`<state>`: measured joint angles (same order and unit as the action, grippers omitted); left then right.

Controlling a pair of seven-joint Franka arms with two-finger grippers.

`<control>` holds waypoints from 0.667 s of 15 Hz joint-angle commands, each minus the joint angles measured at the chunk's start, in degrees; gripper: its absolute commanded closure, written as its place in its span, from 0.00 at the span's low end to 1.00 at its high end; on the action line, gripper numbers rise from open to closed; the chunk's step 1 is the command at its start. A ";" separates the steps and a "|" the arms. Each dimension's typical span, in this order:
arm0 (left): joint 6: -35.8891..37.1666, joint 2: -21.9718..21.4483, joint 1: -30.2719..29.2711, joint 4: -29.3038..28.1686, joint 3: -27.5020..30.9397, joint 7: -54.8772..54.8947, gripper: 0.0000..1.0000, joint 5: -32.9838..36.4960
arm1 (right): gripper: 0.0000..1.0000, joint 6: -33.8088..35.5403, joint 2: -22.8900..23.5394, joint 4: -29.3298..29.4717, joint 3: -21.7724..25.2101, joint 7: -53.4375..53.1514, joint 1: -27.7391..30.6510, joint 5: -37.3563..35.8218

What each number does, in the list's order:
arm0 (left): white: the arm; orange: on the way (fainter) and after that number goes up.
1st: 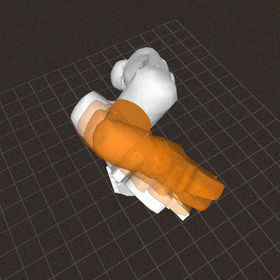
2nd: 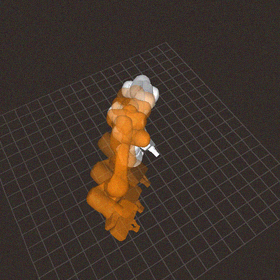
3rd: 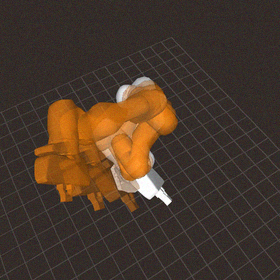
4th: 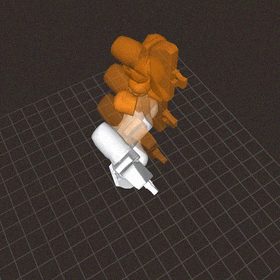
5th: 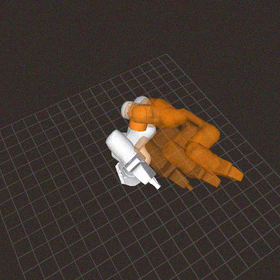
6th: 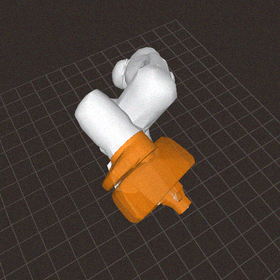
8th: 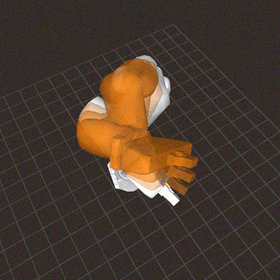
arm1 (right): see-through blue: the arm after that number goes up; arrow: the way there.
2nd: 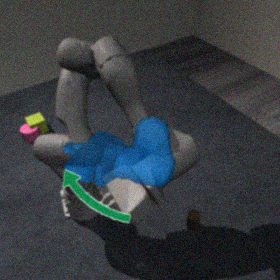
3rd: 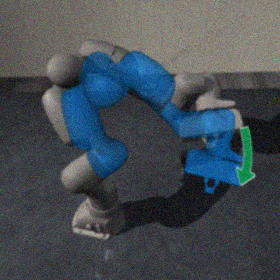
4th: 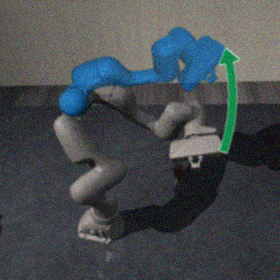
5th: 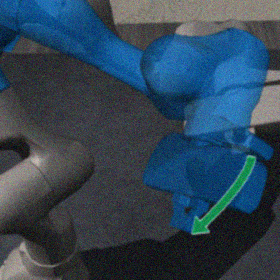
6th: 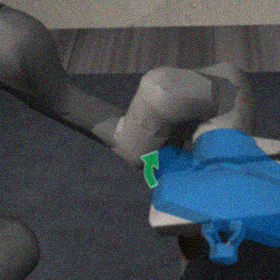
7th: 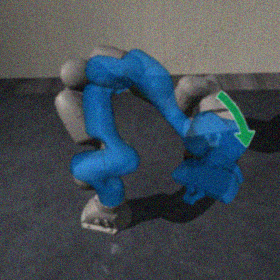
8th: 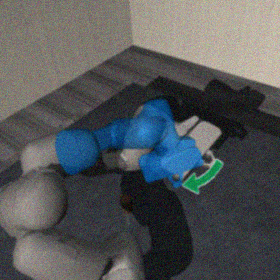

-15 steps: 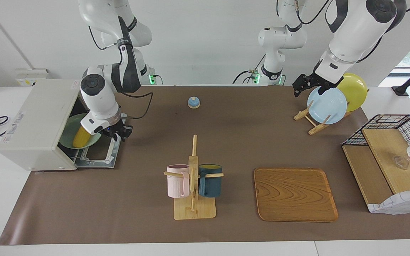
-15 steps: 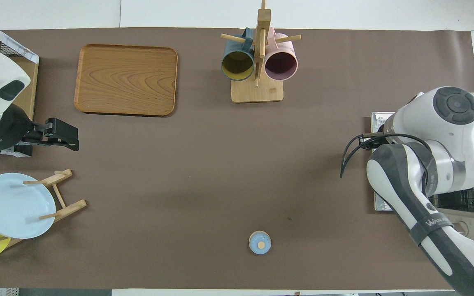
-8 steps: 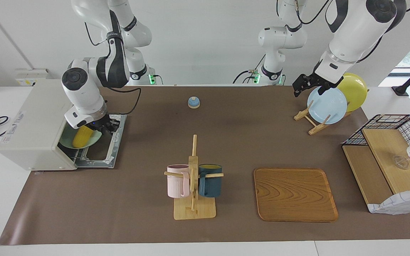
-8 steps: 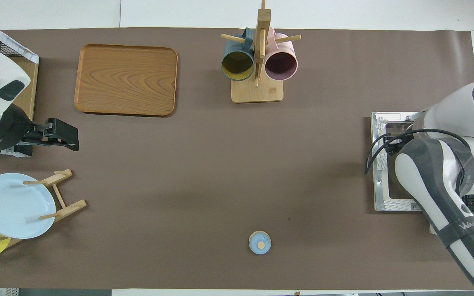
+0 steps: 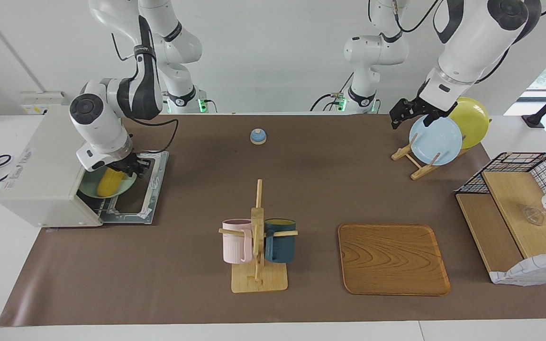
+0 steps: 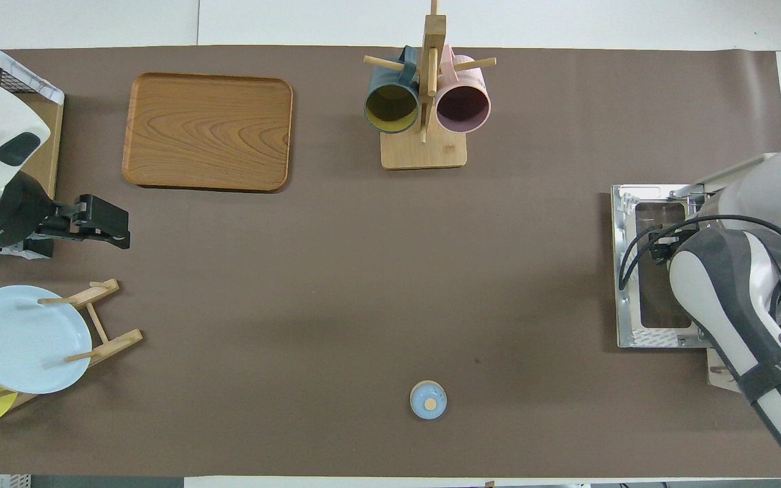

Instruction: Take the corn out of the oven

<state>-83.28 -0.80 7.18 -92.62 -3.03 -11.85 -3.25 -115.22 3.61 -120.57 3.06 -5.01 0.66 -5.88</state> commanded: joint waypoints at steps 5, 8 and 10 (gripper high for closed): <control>0.40 -0.52 -0.67 -0.02 -0.49 0.69 0.00 0.97 | 0.74 -4.31 -2.20 -4.23 -0.33 3.34 0.93 -0.71; 0.31 -0.52 -0.67 -0.02 -0.49 0.51 0.00 0.97 | 0.75 -4.75 -2.29 -4.59 -0.33 3.42 0.93 -0.71; 0.31 -0.52 -0.67 -0.02 -0.49 0.51 0.00 0.97 | 0.75 -4.75 -2.29 -4.85 -0.24 3.42 1.01 -0.71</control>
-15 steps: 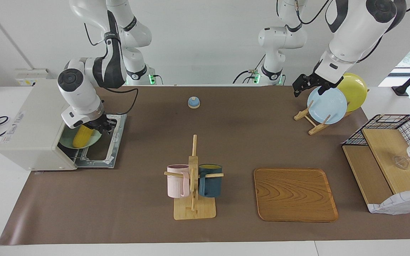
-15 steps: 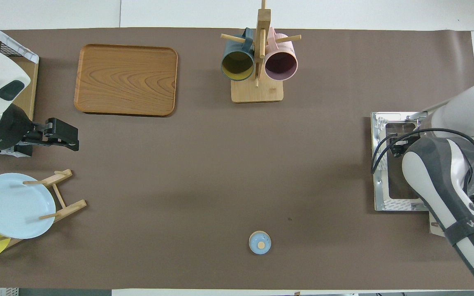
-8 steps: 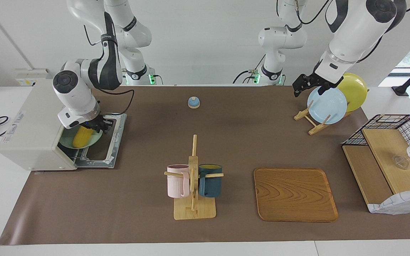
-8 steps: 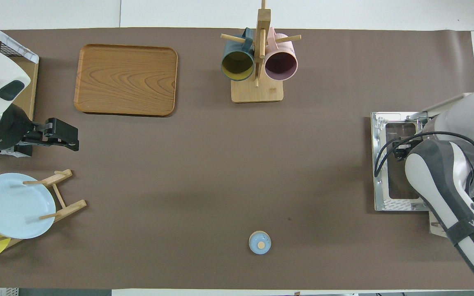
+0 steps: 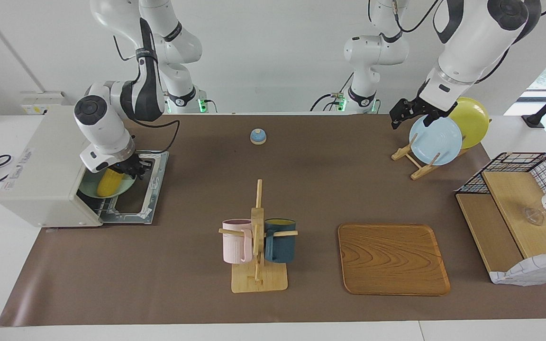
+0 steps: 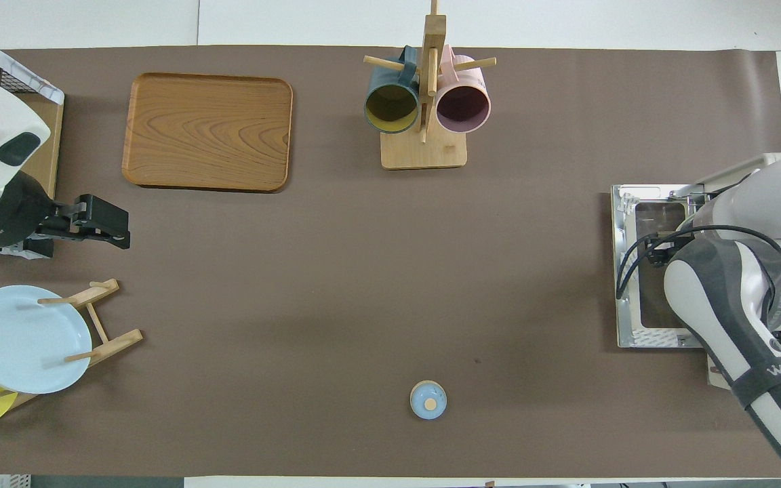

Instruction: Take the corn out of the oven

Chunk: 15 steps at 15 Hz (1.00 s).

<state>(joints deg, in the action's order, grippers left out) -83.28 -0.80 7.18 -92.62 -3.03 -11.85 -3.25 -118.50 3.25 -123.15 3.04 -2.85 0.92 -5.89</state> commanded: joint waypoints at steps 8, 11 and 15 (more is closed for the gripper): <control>0.05 -0.43 -0.76 -0.02 -0.40 0.16 0.00 0.88 | 1.00 0.37 -1.93 -1.92 -0.49 1.10 -0.04 -3.50; -0.39 -0.43 -0.76 -0.02 -0.40 0.25 0.00 0.88 | 1.00 4.84 -1.32 1.32 -0.76 0.65 -2.50 -4.48; -1.08 -0.26 -0.76 0.33 -0.49 0.25 0.00 0.97 | 1.00 12.48 0.35 8.26 -0.93 -8.19 -9.52 -4.48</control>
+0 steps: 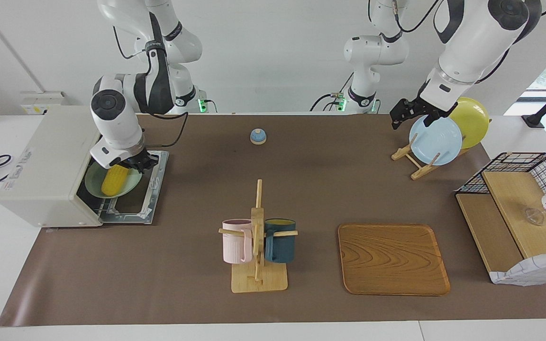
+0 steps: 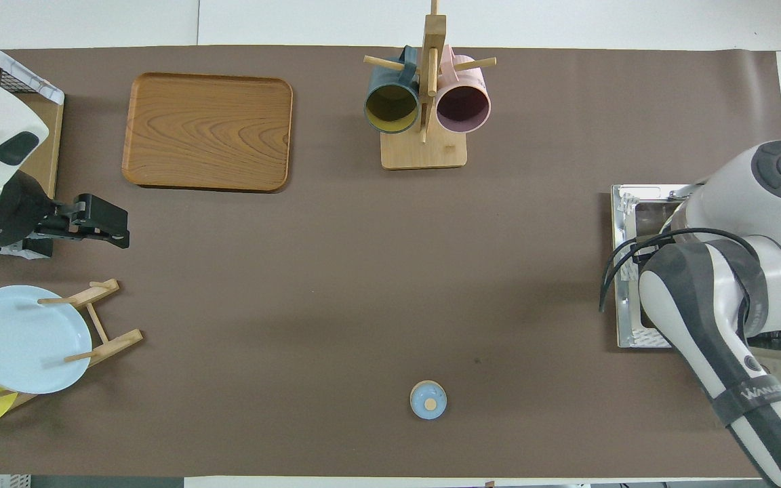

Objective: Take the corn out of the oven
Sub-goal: 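Pull the plate with corn out and set it mid-table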

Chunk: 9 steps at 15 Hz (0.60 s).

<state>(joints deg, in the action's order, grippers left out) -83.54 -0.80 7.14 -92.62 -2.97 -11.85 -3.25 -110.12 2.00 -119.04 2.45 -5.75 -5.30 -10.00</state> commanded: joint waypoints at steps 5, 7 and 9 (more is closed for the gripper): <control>-2.86 -0.34 -2.21 -0.20 -0.55 0.52 0.00 0.79 | 1.00 8.42 4.75 10.56 -0.51 -15.85 -13.32 0.24; -3.29 -0.61 -2.30 -1.25 -0.55 0.86 0.00 0.79 | 1.00 10.36 8.79 16.27 -0.69 -21.64 -17.97 1.12; -4.52 -1.05 -2.30 -2.30 -0.55 0.78 0.00 0.88 | 1.00 15.17 18.33 27.31 -0.78 -29.72 -23.07 2.70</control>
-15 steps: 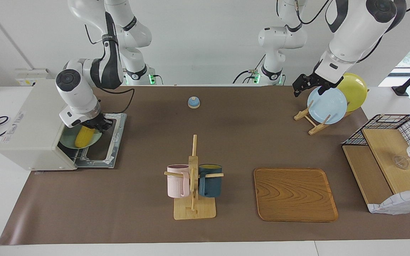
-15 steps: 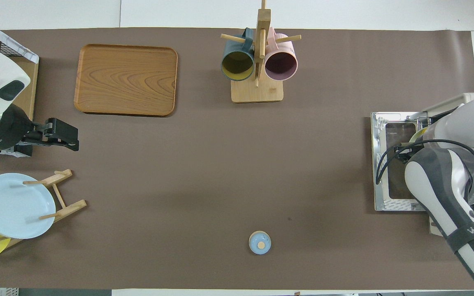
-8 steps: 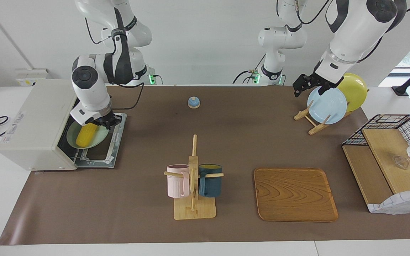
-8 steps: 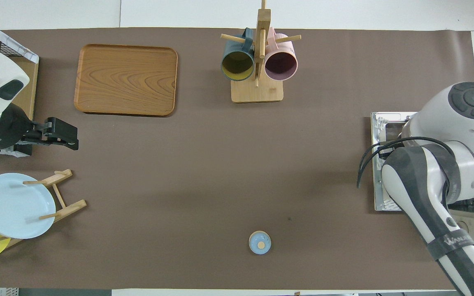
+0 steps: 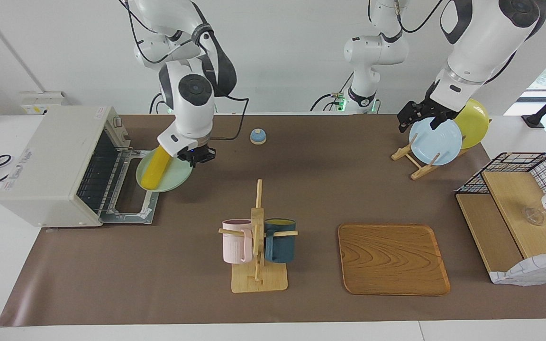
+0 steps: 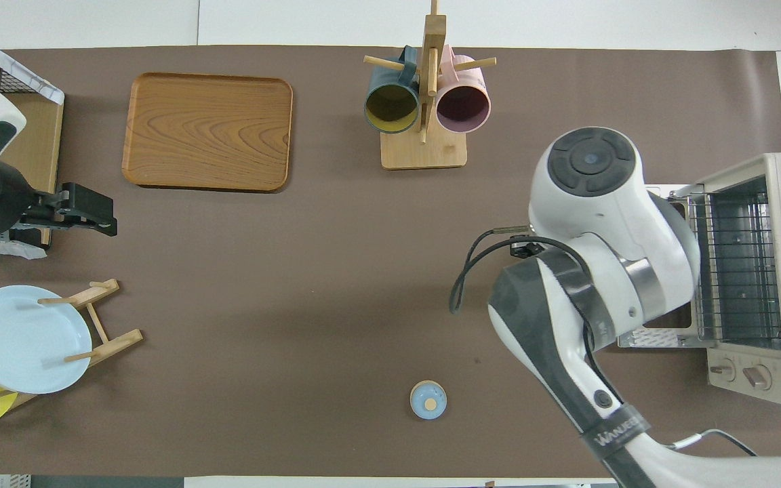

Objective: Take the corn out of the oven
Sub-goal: 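Pull the plate with corn out and set it mid-table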

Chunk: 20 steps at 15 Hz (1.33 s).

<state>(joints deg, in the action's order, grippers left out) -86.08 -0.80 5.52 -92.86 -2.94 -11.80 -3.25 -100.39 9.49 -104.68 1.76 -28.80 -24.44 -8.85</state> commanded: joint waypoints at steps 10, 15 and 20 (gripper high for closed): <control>-3.74 -1.40 -1.13 -3.02 -0.58 0.99 0.00 0.79 | 1.00 -2.78 22.24 21.53 -3.25 -18.92 -12.91 8.48; -5.59 -2.01 -1.04 -4.43 -0.67 1.08 0.00 0.43 | 1.00 -8.42 22.24 19.51 -3.61 -19.45 -13.26 11.04; -6.56 -2.45 -0.95 -5.49 -0.67 2.04 0.00 0.26 | 0.77 -10.17 21.98 19.95 -3.61 -19.63 -13.00 13.07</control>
<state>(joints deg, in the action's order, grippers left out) -90.70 -1.02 5.24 -95.53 -3.05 -10.87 -3.25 -109.36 32.01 -84.45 -1.53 -47.15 -37.95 3.11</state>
